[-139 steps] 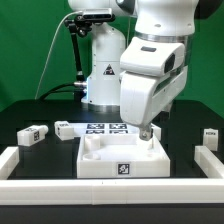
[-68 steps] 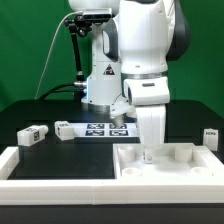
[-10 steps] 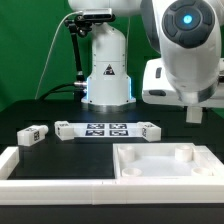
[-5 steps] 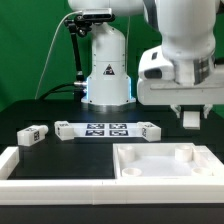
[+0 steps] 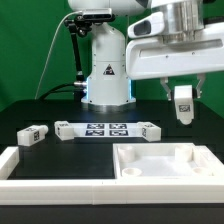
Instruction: Assemble one leg
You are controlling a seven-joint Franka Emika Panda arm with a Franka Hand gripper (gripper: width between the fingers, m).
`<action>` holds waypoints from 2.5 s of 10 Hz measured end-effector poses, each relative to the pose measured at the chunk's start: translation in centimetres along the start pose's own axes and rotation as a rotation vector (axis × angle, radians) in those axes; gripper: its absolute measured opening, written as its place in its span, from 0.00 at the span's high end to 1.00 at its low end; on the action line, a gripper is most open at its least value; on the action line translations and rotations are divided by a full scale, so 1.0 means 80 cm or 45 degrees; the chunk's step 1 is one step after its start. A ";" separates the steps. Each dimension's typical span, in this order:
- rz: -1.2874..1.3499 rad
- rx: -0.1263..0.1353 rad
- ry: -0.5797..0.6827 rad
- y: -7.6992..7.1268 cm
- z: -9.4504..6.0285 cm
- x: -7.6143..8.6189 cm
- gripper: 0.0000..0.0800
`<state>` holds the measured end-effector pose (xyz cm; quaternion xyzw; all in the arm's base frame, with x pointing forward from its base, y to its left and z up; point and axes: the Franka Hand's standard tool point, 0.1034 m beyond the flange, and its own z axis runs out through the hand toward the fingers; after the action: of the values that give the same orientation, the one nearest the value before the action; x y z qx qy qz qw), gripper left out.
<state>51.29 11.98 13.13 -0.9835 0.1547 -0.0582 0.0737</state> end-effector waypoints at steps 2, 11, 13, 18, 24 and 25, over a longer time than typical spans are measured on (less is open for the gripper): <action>-0.015 0.015 0.044 -0.002 0.005 -0.009 0.64; -0.355 0.017 0.129 0.015 0.023 0.048 0.64; -0.431 0.034 0.272 0.011 0.035 0.044 0.64; -0.592 0.054 0.348 -0.024 0.046 0.092 0.64; -0.608 0.061 0.478 -0.024 0.051 0.107 0.64; -0.614 0.064 0.484 -0.028 0.054 0.114 0.64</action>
Offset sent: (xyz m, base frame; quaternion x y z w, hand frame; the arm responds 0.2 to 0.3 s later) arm 0.0000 0.0000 0.0000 0.0000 0.0000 0.0000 1.0000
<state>61.17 11.80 10.06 -0.9612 -0.0737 -0.2609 0.0518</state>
